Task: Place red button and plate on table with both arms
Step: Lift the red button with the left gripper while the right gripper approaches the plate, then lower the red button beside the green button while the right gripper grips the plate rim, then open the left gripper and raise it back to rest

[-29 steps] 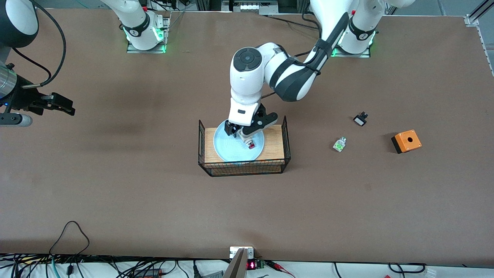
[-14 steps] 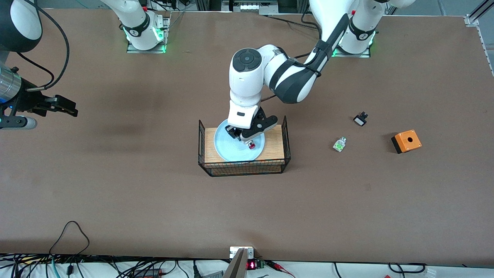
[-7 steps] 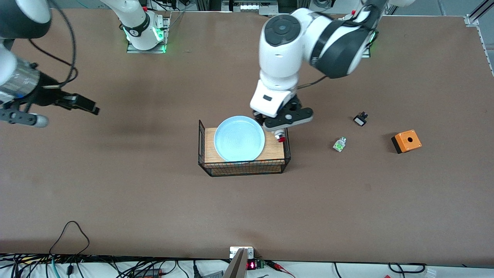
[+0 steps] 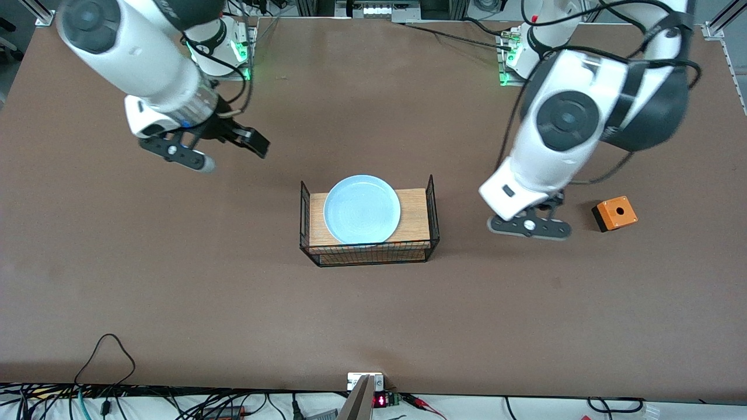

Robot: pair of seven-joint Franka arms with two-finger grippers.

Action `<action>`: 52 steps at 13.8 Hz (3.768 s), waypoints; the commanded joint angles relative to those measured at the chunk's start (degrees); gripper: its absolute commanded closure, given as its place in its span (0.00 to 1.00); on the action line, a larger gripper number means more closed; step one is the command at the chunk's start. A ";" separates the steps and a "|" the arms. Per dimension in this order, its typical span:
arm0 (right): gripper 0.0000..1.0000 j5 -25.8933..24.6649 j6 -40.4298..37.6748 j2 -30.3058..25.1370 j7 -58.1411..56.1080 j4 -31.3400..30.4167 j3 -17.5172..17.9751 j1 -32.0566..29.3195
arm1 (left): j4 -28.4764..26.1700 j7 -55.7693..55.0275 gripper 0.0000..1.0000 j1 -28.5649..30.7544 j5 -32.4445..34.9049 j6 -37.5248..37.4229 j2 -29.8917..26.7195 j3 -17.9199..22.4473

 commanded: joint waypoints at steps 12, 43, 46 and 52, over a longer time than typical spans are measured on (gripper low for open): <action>0.00 -0.02 15.39 17.42 30.93 5.61 -0.49 9.90 | -29.98 31.15 0.87 17.73 0.49 33.09 2.79 -0.89; 0.26 0.06 23.13 22.80 35.78 5.96 -0.58 10.52 | -25.47 7.62 0.00 17.92 -5.49 6.70 -27.23 -0.73; 0.43 0.06 23.13 22.80 35.86 5.96 -0.58 10.52 | -26.66 8.32 0.00 17.57 -6.72 6.33 -27.61 2.71; 0.68 -0.02 22.96 22.80 35.78 5.79 -0.58 10.52 | -24.81 8.41 0.00 17.74 -6.63 1.75 -27.34 2.18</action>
